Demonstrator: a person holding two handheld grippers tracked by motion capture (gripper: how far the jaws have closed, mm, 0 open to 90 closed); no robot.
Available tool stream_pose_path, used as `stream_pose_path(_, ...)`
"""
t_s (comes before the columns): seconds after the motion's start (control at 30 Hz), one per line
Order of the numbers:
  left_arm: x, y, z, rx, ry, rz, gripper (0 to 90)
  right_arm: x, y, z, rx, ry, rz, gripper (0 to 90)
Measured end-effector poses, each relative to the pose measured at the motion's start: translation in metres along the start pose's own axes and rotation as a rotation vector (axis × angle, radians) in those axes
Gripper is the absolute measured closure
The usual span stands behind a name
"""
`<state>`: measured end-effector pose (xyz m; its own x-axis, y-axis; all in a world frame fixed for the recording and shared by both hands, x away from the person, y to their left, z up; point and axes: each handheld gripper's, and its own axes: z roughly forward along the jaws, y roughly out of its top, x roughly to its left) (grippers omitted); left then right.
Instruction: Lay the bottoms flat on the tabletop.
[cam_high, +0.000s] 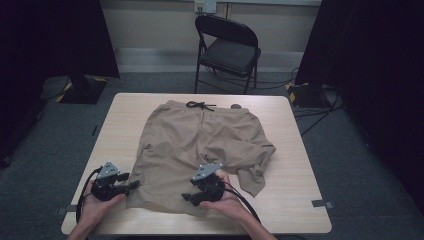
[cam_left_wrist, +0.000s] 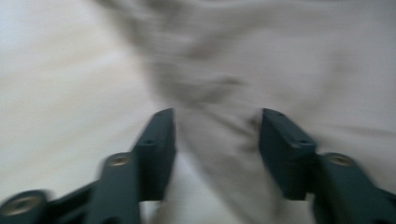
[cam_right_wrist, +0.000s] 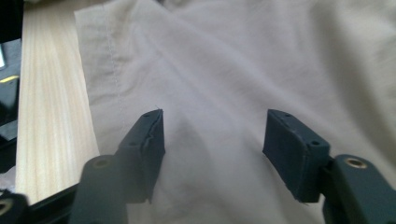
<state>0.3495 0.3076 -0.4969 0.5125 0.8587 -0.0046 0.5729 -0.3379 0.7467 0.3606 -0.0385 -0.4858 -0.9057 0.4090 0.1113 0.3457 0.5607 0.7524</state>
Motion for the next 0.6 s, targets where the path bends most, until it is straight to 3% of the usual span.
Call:
stream_pose_path(0.03,0.005,0.002,0.002,-0.003,0.003,-0.031,48.1,0.001,-0.001,0.002,0.014,0.002,0.009,35.9)
stream_pose_path(0.07,0.007,0.003,0.003,-0.007,0.017,-0.041,54.8,0.002,-0.003,0.004,0.017,0.008,0.008,35.2)
stream_pose_path(0.27,0.013,0.007,0.008,-0.013,0.02,-0.045,56.9,0.006,-0.007,0.007,0.031,0.023,-0.035,34.2)
stream_pose_path(0.33,0.015,0.006,0.008,-0.015,0.02,-0.04,56.9,0.01,-0.009,0.007,0.036,-0.005,-0.075,35.3)
stream_pose_path(0.4,0.017,0.006,0.009,-0.027,0.011,-0.061,56.8,0.013,-0.011,0.009,0.02,-0.039,-0.109,39.3)
stream_pose_path(0.43,0.017,0.006,0.009,-0.027,0.011,-0.061,56.5,0.013,-0.01,0.009,0.019,-0.045,-0.102,45.9)
stream_pose_path(0.47,0.019,0.005,0.009,-0.038,-0.007,-0.078,56.3,0.011,-0.009,0.009,0.006,-0.077,-0.096,64.6)
stream_pose_path(0.5,0.019,0.005,0.009,-0.039,-0.008,-0.079,56.3,0.008,-0.009,0.009,-0.003,-0.089,-0.086,72.8)
stream_pose_path(0.57,0.02,0.004,0.009,-0.045,-0.016,-0.082,56.2,0.002,-0.008,0.01,-0.008,-0.1,-0.066,85.8)
stream_pose_path(0.6,0.019,0.005,0.009,-0.042,-0.012,-0.079,56.2,-0.003,-0.006,0.01,-0.002,-0.092,-0.037,88.2)
